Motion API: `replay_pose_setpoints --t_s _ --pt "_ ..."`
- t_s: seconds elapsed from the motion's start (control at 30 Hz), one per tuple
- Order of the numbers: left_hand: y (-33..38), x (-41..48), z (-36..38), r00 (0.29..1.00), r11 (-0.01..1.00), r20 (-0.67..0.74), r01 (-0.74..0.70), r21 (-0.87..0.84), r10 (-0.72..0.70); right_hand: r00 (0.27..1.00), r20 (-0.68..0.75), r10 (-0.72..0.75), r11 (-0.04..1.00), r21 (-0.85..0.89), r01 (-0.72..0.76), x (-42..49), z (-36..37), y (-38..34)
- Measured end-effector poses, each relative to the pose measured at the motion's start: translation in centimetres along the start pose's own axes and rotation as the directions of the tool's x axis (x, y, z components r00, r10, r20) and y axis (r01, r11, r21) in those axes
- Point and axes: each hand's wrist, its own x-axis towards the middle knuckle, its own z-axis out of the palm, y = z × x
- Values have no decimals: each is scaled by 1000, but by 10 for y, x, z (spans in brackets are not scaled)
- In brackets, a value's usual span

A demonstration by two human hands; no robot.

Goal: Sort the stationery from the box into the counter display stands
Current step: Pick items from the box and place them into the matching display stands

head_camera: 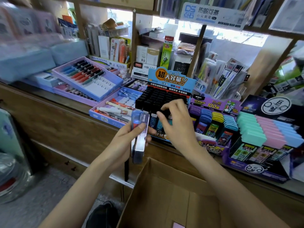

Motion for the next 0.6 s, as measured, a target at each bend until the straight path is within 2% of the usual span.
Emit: replay_pose_setpoints --t_s 0.07,0.1,0.17,0.27,0.4,0.6 --pt "-2 2 8 1000 999 20 -4 48 3 978 160 132 938 298 -175 -8 -6 -5" --pt "-3 3 12 1000 999 21 -7 47 6 952 241 190 880 388 -274 -12 -8 -7" --pt "-7 5 19 999 999 -26 -24 22 24 893 341 294 745 503 -437 -21 -10 -8" --pt "-14 11 28 995 998 -75 -65 -15 64 800 456 390 581 552 -598 -43 -10 -7" --pt "-20 16 39 993 994 -80 -91 -68 86 738 604 302 499 559 -662 -68 -9 -2" --pt "-25 19 45 998 998 -33 -51 -43 50 764 575 294 419 641 -643 -82 -15 8"
